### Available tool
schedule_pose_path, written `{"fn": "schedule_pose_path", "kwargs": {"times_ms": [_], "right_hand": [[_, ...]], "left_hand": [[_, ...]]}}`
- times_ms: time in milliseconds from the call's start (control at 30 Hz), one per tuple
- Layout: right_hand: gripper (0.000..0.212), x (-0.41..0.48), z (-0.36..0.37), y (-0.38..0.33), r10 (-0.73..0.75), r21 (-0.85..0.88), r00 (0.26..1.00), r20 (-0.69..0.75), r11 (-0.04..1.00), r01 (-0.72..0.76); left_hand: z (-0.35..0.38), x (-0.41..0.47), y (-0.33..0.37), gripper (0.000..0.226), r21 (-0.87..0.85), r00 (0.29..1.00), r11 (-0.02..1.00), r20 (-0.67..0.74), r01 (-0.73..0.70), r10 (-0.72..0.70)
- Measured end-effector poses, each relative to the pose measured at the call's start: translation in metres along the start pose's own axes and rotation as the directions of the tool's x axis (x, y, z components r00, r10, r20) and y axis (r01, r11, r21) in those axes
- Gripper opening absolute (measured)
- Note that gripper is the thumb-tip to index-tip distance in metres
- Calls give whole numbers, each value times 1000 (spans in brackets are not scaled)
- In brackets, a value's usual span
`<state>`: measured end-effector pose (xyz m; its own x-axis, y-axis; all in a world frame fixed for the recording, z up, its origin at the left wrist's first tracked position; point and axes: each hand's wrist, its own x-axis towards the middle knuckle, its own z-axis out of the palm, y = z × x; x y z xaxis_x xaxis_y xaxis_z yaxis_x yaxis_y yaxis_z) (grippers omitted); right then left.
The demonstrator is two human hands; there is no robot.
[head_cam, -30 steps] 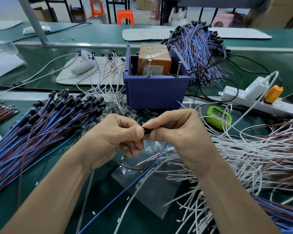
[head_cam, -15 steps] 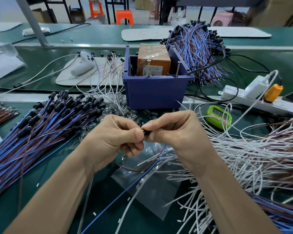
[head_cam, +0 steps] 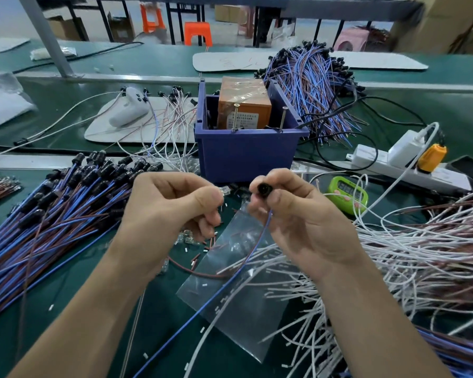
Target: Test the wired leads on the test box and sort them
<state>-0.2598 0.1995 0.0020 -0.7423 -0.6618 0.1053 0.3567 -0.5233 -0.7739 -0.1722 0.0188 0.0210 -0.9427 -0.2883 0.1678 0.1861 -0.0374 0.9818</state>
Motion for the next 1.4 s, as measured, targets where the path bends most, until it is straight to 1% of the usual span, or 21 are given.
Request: {"fn": "schedule_pose_path", "kwargs": {"times_ms": [67,133,200,300,400,533,633,800,933,1033,1200,1400], "right_hand": [[15,-1,0,0,3,89,999,47,996,-7],[13,-3,0,0,-9,150,993,119,989,-9],[15,-4,0,0,-3,207,982,191,978,-37],[18,-4,1,0,17,267,970,241,960,-83],[18,-2,3,2,34,251,967,252,963,-99],[26,-1,2,6,62,204,972,229,973,-110],[31,-1,0,7,73,170,965,252,978,-119],[39,0,-2,11,81,29,952,294,995,-94],[38,1,-5,10,91,2,942,324,995,-97],[35,0,-5,10,87,24,938,337,995,-101],[29,0,-4,9,72,129,943,323,984,-120],[24,-1,-1,6,90,193,942,324,968,-159]], "left_hand": [[5,-3,-1,15,13,998,998,30,-54,53],[7,-4,-2,15,29,994,995,61,-93,91],[8,-4,-2,14,44,991,992,72,-115,112],[8,-5,-3,15,47,990,991,62,-126,123],[8,-4,-3,15,30,991,992,59,-124,123],[9,-5,-2,15,33,989,990,71,-135,133],[9,-6,0,15,31,986,988,80,-151,148],[8,-7,0,14,20,985,986,51,-166,165],[7,-8,0,14,29,984,984,45,-173,172],[8,-9,1,14,47,981,981,56,-188,185],[11,-11,4,12,61,974,975,89,-215,209],[14,-13,8,11,61,971,972,101,-226,219]]}}
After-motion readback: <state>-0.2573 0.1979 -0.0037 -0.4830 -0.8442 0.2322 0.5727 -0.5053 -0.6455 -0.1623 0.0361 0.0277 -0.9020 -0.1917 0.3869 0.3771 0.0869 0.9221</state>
